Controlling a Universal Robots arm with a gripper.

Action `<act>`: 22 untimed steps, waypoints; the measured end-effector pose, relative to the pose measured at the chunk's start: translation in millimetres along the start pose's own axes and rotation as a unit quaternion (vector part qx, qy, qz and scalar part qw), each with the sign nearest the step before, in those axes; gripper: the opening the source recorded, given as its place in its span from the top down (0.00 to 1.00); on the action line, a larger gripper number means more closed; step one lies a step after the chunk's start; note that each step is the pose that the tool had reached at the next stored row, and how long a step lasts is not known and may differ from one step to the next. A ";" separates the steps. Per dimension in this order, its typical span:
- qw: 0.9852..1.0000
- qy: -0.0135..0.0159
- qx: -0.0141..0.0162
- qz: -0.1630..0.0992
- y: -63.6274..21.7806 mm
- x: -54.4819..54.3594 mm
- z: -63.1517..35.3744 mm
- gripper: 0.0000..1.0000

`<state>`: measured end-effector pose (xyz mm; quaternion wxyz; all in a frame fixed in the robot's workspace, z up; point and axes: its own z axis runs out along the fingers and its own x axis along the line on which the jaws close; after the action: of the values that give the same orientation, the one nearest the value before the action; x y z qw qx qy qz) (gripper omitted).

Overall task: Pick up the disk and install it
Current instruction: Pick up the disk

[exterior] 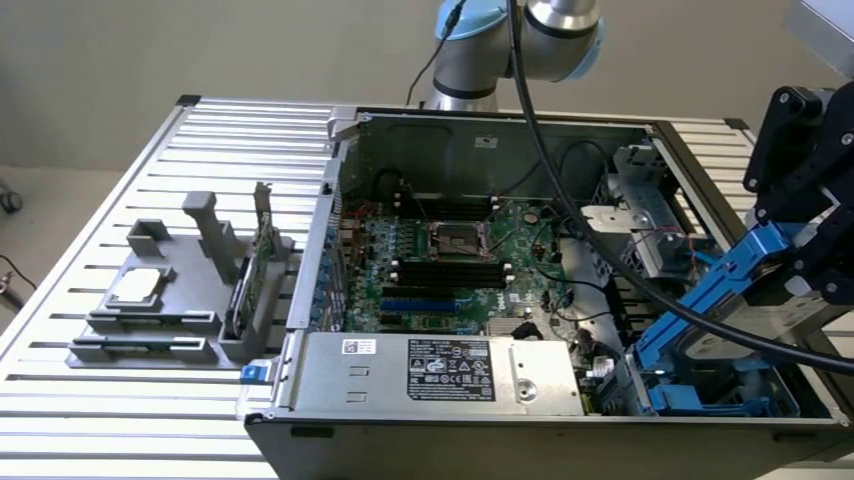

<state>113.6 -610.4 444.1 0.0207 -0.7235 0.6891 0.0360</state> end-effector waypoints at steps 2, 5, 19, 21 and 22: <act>1.000 0.001 0.000 0.000 0.0 0.3 0.1 0.67; 1.000 0.002 0.000 0.000 0.1 1.0 0.0 0.67; 1.000 0.003 0.004 -0.004 -0.1 2.4 5.6 0.67; 1.000 0.003 0.004 -0.005 0.0 2.8 6.3 0.67; 1.000 0.003 0.004 -0.005 0.0 3.0 6.5 0.67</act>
<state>113.6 -612.9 437.4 0.0218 -0.7271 0.6855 0.0309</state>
